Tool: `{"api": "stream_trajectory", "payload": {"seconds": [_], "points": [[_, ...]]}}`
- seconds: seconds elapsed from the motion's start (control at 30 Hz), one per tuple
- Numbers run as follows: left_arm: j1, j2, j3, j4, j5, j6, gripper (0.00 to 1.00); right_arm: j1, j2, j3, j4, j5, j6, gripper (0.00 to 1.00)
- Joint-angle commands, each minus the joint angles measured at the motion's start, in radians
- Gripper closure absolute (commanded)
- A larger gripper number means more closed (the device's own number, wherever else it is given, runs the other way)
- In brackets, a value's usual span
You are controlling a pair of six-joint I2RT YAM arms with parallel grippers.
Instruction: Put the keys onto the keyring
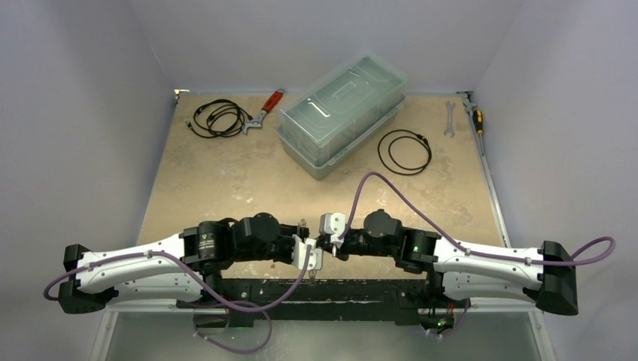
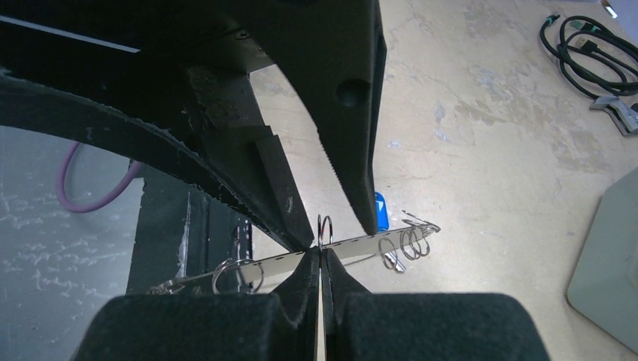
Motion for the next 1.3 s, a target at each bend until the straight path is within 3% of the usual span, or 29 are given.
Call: {"api": "stream_trajectory", "payload": {"seconds": [0.0,0.4,0.57,0.73,1.03,1.27], "points": [[0.013,0.004,0.045,0.030,0.032,-0.002,0.69,0.012,-0.022,0.026,0.033,0.006,-0.018,1.00],[0.018,0.015,0.058,0.014,0.025,0.000,0.87,0.032,-0.038,0.020,0.033,0.022,-0.021,1.00],[0.020,0.019,0.047,0.028,0.031,-0.002,1.00,0.041,-0.043,0.019,0.033,0.025,-0.026,1.00],[0.020,0.007,0.036,0.054,0.032,-0.017,1.00,0.043,-0.062,0.012,0.041,0.037,-0.024,1.00],[0.022,-0.121,-0.024,0.153,0.024,-0.081,1.00,0.043,-0.177,-0.008,0.063,0.107,0.023,0.61],[0.022,-0.225,-0.075,0.266,0.018,-0.170,1.00,0.043,-0.311,-0.058,0.124,0.070,0.064,0.57]]}}
